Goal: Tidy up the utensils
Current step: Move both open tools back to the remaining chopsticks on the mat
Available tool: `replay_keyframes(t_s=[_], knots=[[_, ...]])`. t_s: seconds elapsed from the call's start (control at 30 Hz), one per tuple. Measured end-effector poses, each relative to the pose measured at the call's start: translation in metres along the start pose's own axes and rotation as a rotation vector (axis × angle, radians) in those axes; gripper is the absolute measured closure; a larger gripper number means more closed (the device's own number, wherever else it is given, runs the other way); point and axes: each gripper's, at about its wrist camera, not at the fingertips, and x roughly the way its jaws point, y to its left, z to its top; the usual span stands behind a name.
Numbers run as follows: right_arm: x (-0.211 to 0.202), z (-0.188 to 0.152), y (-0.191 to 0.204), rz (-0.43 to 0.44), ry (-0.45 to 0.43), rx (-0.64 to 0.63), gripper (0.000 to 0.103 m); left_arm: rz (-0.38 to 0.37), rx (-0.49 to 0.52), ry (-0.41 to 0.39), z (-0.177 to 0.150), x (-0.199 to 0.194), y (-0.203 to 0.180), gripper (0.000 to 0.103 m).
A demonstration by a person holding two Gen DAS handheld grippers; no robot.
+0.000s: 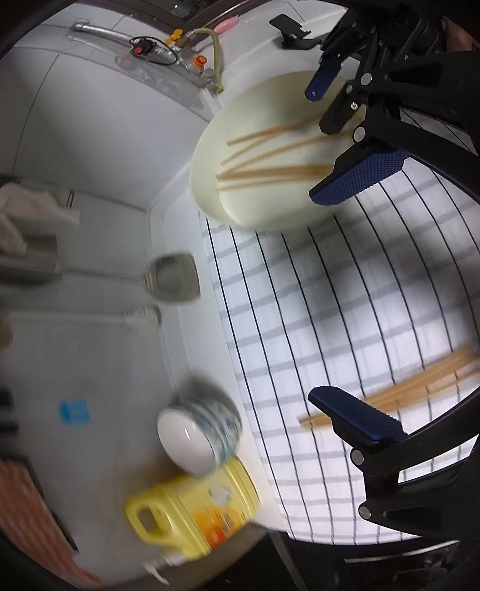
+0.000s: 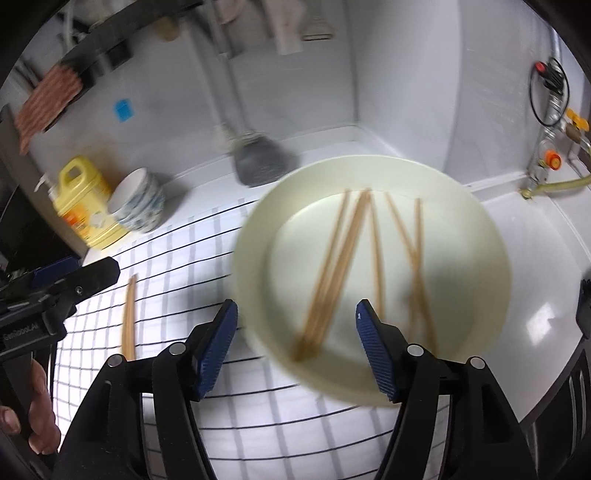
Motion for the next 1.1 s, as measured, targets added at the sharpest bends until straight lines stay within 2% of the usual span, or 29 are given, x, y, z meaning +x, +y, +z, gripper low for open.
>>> replay_keyframes(t_s=[0.27,0.53,0.83,1.1], knots=[[-0.014,-0.02,0.064,0.032,-0.009,-0.064,0.036,0.081,-0.052,0.005,-0.049,-0.033,0.081,0.006],[-0.008,-0.046,0.108,0.039,0.013,-0.093,0.036,0.124,-0.137,0.012,-0.093,-0.043,0.148,0.006],[0.028,-0.063,0.137,0.103,0.083,-0.177,0.036,0.19,-0.212,0.051,-0.119,-0.026,0.17,0.006],[0.072,-0.067,0.154,0.169,0.094,-0.286,0.036,0.248,-0.29,0.052,-0.137,-0.004,0.172,0.006]])
